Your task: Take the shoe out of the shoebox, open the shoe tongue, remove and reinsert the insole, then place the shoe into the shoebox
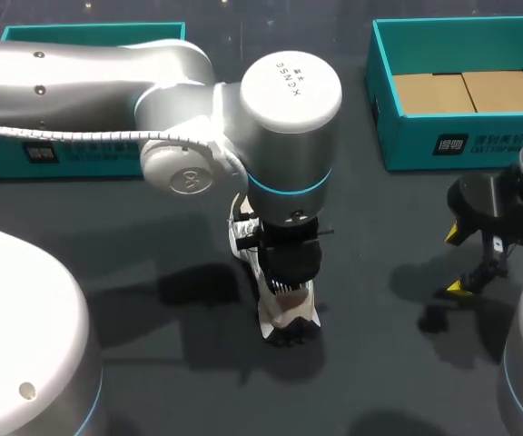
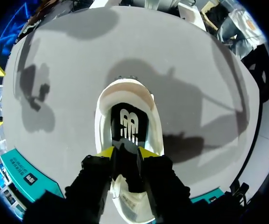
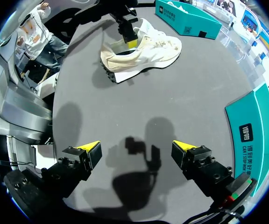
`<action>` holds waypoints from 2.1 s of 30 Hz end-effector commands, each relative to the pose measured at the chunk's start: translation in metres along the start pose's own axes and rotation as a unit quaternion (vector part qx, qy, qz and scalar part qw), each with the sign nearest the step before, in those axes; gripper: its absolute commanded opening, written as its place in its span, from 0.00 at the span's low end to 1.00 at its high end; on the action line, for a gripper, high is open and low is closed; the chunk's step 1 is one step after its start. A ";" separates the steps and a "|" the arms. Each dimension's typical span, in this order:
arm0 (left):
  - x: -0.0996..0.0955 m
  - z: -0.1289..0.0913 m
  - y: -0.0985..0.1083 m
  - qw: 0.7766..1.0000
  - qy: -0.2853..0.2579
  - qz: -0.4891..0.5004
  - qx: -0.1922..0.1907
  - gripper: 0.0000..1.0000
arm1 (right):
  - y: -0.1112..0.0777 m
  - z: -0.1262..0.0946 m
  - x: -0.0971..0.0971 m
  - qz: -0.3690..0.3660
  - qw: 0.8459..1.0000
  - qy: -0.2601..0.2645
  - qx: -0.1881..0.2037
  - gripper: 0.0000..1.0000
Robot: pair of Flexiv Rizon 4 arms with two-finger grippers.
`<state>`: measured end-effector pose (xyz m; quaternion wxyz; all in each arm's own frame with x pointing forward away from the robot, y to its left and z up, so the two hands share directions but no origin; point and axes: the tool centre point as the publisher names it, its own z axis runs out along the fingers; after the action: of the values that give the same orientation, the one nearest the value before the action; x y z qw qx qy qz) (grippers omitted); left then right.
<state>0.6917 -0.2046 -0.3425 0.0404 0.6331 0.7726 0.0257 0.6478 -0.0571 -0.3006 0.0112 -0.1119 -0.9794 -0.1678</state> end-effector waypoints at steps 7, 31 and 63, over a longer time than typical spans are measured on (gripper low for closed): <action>-0.001 0.010 0.001 1.000 0.004 -0.002 0.001 0.31 | 0.000 0.000 0.002 0.000 1.000 -0.002 0.000 1.00; 0.005 0.014 0.009 1.000 0.011 -0.018 -0.003 0.58 | 0.000 0.000 0.002 0.000 1.000 -0.002 0.000 1.00; 0.000 0.007 0.017 1.000 0.005 -0.021 0.014 0.47 | 0.000 0.000 0.002 0.000 1.000 -0.002 0.000 1.00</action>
<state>0.7073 -0.2026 -0.3480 0.0274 0.6167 0.7865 0.0174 0.6478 -0.0571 -0.3006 0.0112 -0.1119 -0.9794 -0.1678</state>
